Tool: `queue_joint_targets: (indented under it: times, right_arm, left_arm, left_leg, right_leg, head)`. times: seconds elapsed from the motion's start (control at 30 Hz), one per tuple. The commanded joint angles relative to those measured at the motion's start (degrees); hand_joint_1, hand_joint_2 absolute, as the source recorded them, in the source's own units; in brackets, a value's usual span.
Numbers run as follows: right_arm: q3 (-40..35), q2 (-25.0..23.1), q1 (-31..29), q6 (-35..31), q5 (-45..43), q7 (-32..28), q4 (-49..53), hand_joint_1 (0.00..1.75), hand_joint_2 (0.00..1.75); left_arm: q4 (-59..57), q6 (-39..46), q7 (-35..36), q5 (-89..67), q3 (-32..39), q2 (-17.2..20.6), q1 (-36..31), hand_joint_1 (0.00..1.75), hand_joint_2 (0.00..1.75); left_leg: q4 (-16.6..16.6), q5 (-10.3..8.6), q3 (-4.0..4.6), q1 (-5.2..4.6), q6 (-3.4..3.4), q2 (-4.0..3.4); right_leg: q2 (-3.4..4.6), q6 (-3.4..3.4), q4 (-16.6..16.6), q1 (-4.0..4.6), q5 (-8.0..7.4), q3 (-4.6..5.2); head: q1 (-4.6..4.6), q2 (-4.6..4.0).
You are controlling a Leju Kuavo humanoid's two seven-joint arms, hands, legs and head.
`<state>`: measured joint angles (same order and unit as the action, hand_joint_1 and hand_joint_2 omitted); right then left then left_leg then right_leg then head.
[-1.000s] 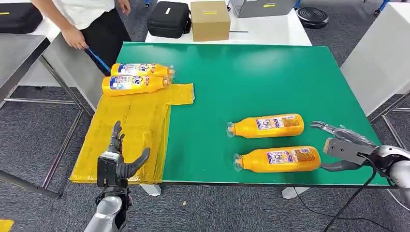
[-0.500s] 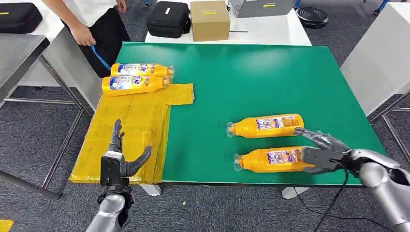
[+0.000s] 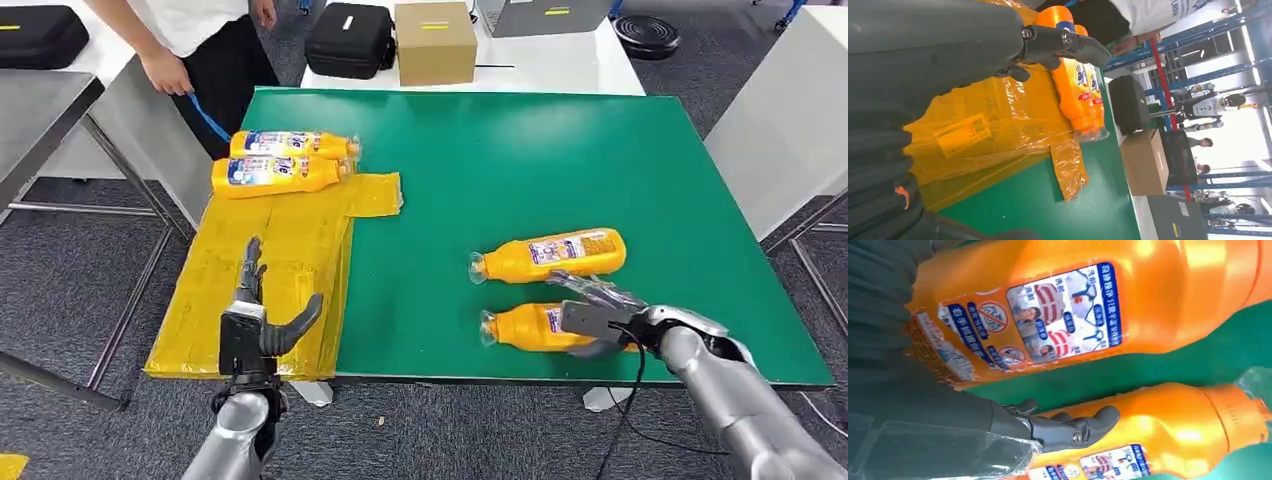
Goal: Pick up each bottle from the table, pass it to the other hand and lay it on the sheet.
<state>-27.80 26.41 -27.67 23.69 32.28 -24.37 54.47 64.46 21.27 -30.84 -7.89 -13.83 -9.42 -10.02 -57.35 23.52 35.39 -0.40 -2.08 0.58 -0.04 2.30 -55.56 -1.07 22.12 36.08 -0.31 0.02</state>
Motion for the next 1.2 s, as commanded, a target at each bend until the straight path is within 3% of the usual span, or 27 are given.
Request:
queue_joint_targets:
  times: [0.03, 0.23, 0.27, 0.3, 0.33, 0.37, 0.4, 0.83, 1.07, 1.2]
  right_arm:
    - [-4.63, -2.08, -3.96, 0.78, -0.99, 0.6, -7.36, 0.0, 1.75]
    - [-4.32, -0.43, -0.28, 0.48, -1.34, 1.5, -4.57, 0.0, 1.75]
    - [-3.83, 0.8, 2.16, 0.81, -1.2, 2.48, -1.67, 0.1, 1.75]
    - [-3.05, 1.59, 3.87, 1.46, -1.59, 3.1, 0.53, 0.63, 1.75]
    - [-2.55, 1.98, 4.85, 1.8, -1.63, 3.52, 1.71, 1.34, 1.75]
    - [-2.47, 2.2, 5.21, 1.92, -1.52, 3.64, 2.14, 1.69, 1.75]
    - [-2.02, 2.31, 5.45, 2.15, -1.24, 3.84, 2.71, 1.75, 1.75]
    - [-2.05, 0.93, 3.67, 2.76, -0.16, 4.73, 1.64, 1.75, 1.75]
    - [0.01, -0.58, 5.1, 0.61, 1.38, 5.49, 2.95, 1.75, 1.75]
    - [1.57, -3.33, 3.45, -3.29, 1.18, 1.98, 3.0, 1.75, 1.75]
  left_arm:
    - [-4.18, -0.21, 0.42, 0.28, -1.02, 0.67, -2.45, 0.0, 1.75]
    - [-4.06, -0.16, 0.62, 0.19, -1.05, 0.48, -2.18, 0.0, 1.75]
    - [-3.79, -0.47, 0.64, 0.25, -1.26, 0.61, -1.88, 0.0, 1.75]
    - [-3.5, -0.34, 0.68, 0.17, -1.48, 0.77, -1.63, 0.0, 1.75]
    - [-3.29, -0.43, 0.77, 0.22, -1.59, 0.82, -1.49, 0.0, 1.75]
    - [-3.21, -0.44, 0.83, 0.25, -1.59, 0.89, -1.4, 0.0, 1.75]
    - [-3.11, 0.0, 1.06, 0.0, -1.58, 0.93, -1.36, 0.0, 1.75]
    - [-2.66, -0.09, 1.42, 0.24, -1.47, 1.35, -1.15, 0.0, 1.75]
    - [-2.72, 0.1, 1.38, 1.06, -1.41, 1.54, -0.87, 0.0, 1.75]
    - [-1.24, 0.33, 1.07, 1.13, -1.12, 1.56, 0.36, 0.0, 1.75]
  left_leg:
    - [0.04, 0.24, -0.5, 0.11, 0.17, -0.2]
    - [0.03, 0.11, -0.28, 0.09, 0.12, -0.03]
    - [0.04, 0.07, -0.2, 0.06, 0.08, 0.02]
    - [0.05, 0.13, -0.35, 0.1, 0.13, 0.04]
    - [0.06, 0.08, -0.26, 0.08, 0.09, 0.13]
    - [0.06, 0.14, -0.41, 0.11, 0.13, 0.17]
    - [0.06, 0.09, -0.31, 0.08, 0.1, 0.16]
    - [0.06, 0.11, -0.39, 0.06, 0.11, 0.02]
    - [0.07, 0.2, -0.57, 0.13, 0.15, -0.03]
    - [0.05, 0.19, -0.54, 0.13, 0.16, -0.17]
  right_leg:
    - [0.14, -0.15, 0.08, 0.12, 0.17, -0.48]
    - [-0.04, -0.1, 0.08, 0.1, 0.09, -0.31]
    - [-0.07, -0.07, 0.08, 0.06, 0.07, -0.23]
    - [-0.11, -0.11, 0.1, 0.11, 0.13, -0.4]
    - [-0.19, -0.08, 0.11, 0.09, 0.11, -0.31]
    - [-0.24, -0.11, 0.12, 0.12, 0.19, -0.47]
    - [-0.21, -0.09, 0.11, 0.09, 0.13, -0.36]
    - [-0.04, -0.1, 0.11, 0.06, 0.1, -0.41]
    - [-0.02, -0.14, 0.14, 0.16, 0.16, -0.59]
    - [0.11, -0.14, 0.13, 0.15, 0.11, -0.52]
  head:
    - [0.0, 0.0]
    - [0.02, 0.0]
    - [0.0, 0.0]
    - [0.02, 0.0]
    - [0.0, 0.0]
    - [0.02, 0.0]
    - [0.0, 0.0]
    - [0.0, 0.0]
    - [0.02, 0.0]
    - [0.02, 0.0]
